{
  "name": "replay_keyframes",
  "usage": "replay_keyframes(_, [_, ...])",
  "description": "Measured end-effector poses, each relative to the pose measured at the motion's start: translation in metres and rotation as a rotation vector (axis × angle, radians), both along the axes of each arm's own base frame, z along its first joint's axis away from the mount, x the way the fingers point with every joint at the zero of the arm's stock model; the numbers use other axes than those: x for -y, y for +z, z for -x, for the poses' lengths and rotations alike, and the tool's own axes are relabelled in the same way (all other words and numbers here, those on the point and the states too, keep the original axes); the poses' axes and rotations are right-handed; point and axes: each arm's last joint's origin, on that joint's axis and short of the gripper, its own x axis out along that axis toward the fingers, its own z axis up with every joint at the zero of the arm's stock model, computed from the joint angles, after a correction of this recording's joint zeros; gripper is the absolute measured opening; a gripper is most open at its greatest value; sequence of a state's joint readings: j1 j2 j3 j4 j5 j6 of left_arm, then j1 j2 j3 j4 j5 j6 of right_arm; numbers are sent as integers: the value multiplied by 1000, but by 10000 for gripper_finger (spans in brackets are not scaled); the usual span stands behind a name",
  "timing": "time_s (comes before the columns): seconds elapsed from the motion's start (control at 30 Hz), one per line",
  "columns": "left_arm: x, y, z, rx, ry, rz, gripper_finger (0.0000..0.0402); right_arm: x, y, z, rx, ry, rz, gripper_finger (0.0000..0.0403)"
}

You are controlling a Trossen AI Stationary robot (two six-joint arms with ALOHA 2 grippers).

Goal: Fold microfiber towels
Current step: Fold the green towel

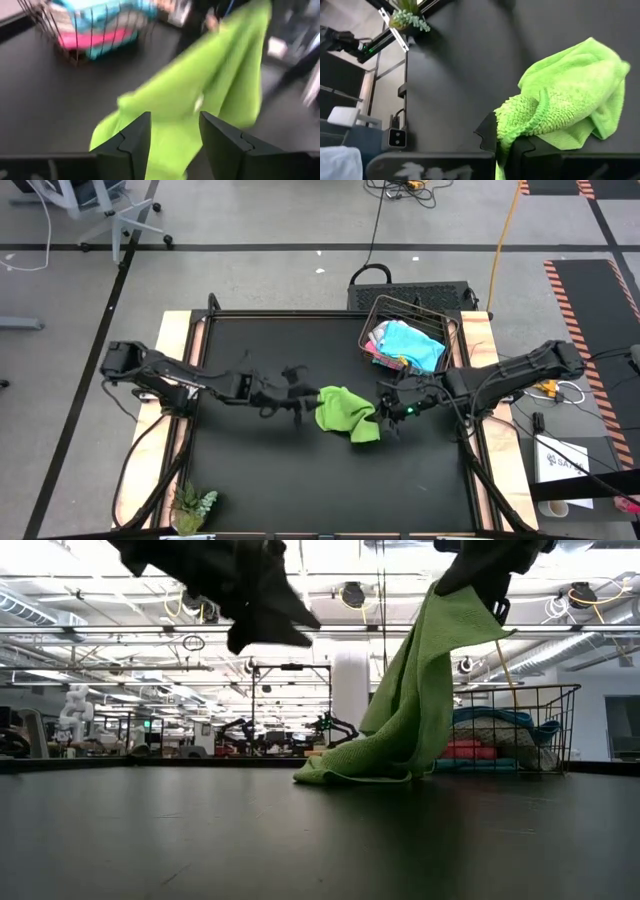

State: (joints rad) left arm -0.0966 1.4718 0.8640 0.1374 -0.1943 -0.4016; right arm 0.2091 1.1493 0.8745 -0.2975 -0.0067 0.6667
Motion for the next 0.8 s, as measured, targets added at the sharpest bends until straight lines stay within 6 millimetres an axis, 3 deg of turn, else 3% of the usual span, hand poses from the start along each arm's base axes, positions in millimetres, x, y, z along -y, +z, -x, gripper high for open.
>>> replay_keyframes(0.17, [21, -31, -17, -21, -36, -83, 170, 5, 2, -2, 22, -19, -9, 0])
replay_keyframes(0.33, [28, -55, -38, 0, -19, -80, 170, 5, 6, -5, 67, -6, -30, 0])
replay_keyframes(0.5, [27, -53, -60, 29, -26, -69, 171, 5, 8, -6, 86, -6, -33, 0])
replay_keyframes(0.8, [29, -49, -76, -44, -47, -129, 186, 5, 9, -6, 99, -5, -34, 0])
